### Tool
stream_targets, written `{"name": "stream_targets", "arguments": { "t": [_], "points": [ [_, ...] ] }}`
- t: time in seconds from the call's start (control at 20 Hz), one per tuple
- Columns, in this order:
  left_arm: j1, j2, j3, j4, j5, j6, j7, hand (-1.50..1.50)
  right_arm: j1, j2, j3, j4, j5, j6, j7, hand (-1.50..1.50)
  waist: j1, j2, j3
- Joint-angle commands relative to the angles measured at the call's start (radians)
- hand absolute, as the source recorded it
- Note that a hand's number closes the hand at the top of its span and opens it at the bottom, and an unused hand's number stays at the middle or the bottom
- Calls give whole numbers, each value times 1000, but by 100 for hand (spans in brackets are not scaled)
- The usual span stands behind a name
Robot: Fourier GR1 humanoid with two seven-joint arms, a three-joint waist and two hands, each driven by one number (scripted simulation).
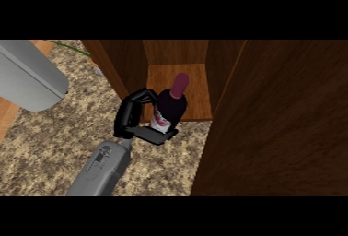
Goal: Pick up the wine, place it into the cabinet and close the cabinet
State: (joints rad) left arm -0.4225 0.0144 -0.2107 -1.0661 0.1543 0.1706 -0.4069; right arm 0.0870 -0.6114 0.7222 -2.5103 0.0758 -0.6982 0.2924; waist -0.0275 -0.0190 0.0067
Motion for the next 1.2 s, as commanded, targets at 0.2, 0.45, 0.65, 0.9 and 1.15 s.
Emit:
{"name": "stream_targets", "arguments": {
  "t": [0.2,0.45,0.65,0.9,1.15],
  "points": [
    [-191,-13,-41,149,87,72,76,150,21,27,51,-130,7,-5,12,-150,-36,23,-8],
    [-235,-13,-35,164,92,113,102,150,34,10,35,-108,-33,19,-42,-150,-55,26,-6],
    [-213,-13,-91,184,45,181,106,150,-3,13,12,-121,-61,26,-7,-150,-74,34,-8],
    [-229,-2,-64,203,26,225,182,150,7,32,37,-88,-60,28,-48,-150,-76,35,-7],
    [-405,-14,30,401,109,218,162,150,17,16,21,-103,-79,37,-55,-150,-96,47,-9]
  ]
}}
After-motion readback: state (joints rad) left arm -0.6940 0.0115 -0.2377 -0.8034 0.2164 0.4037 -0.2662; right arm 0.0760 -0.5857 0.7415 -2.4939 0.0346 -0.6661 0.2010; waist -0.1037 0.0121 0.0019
